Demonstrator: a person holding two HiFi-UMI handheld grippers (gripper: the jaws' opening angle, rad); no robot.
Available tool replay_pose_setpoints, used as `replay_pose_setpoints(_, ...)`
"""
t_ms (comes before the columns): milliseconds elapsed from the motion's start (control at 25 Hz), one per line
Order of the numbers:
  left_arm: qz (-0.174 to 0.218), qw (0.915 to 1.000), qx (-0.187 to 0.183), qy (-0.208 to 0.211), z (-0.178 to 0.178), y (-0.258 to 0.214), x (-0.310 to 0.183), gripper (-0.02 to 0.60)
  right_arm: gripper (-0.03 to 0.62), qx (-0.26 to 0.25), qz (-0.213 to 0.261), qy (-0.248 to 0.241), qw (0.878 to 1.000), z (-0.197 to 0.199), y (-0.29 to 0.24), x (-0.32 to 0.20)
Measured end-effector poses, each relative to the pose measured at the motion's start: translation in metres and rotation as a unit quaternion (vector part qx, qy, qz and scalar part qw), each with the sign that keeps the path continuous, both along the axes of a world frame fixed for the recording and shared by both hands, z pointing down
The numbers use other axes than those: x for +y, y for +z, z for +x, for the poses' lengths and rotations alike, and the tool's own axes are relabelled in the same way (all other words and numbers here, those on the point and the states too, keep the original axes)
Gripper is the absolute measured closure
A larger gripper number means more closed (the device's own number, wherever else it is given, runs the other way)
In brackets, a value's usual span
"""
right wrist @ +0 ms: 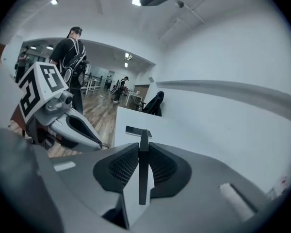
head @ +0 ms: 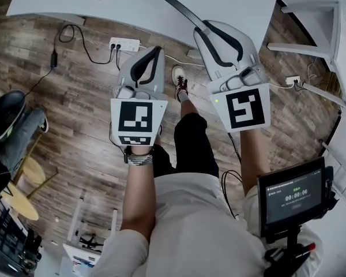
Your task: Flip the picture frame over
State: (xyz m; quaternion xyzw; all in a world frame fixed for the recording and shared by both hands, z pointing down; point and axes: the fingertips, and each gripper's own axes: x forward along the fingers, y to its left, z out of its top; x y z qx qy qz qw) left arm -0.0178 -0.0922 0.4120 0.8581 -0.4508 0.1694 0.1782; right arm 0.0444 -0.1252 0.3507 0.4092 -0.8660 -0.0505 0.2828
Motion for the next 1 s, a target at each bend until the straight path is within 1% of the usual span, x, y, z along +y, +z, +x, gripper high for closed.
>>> replay_pose_setpoints(160,0.008,0.9999,0.001,0.007,0.010,-0.013,-0.016,0.578,0.526,-0.061,-0.033,0.027,0.997,0.014,-0.007,-0.017)
replay_pose_setpoints(240,0.010,0.9999,0.002,0.010,0.018,-0.018,-0.024,0.578,0.526,-0.086,-0.037,0.040,0.995,0.026,-0.011,-0.027)
replay_pose_setpoints(320,0.009,0.9999,0.002,0.014,0.033,-0.022,-0.035,0.578,0.526,-0.102,-0.039,0.056,0.992,0.046,-0.012,-0.040)
replay_pose_setpoints(440,0.008,0.9998,0.003,0.019,0.052,-0.025,-0.049,0.578,0.527,-0.125,-0.056,0.081,0.987,0.073,-0.007,-0.053)
replay_pose_setpoints(520,0.009,0.9997,0.005,0.022,0.054,-0.026,-0.054,0.578,0.528,-0.158,-0.072,0.094,0.980,0.079,-0.005,-0.058)
replay_pose_setpoints(680,0.010,0.9997,0.006,0.022,0.050,-0.029,-0.060,0.578,0.528,-0.226,-0.107,0.119,0.961,0.086,-0.004,-0.065)
replay_pose_setpoints(760,0.011,0.9997,0.006,0.022,0.050,-0.029,-0.062,0.578,0.528,-0.243,-0.118,0.127,0.954,0.090,-0.002,-0.067)
replay_pose_setpoints(920,0.011,0.9997,0.007,0.019,0.049,-0.030,-0.064,0.578,0.526,-0.260,-0.122,0.130,0.949,0.094,0.001,-0.068)
replay_pose_setpoints(1000,0.010,0.9998,0.008,0.018,0.049,-0.029,-0.064,0.578,0.526,-0.275,-0.123,0.134,0.944,0.097,0.001,-0.069)
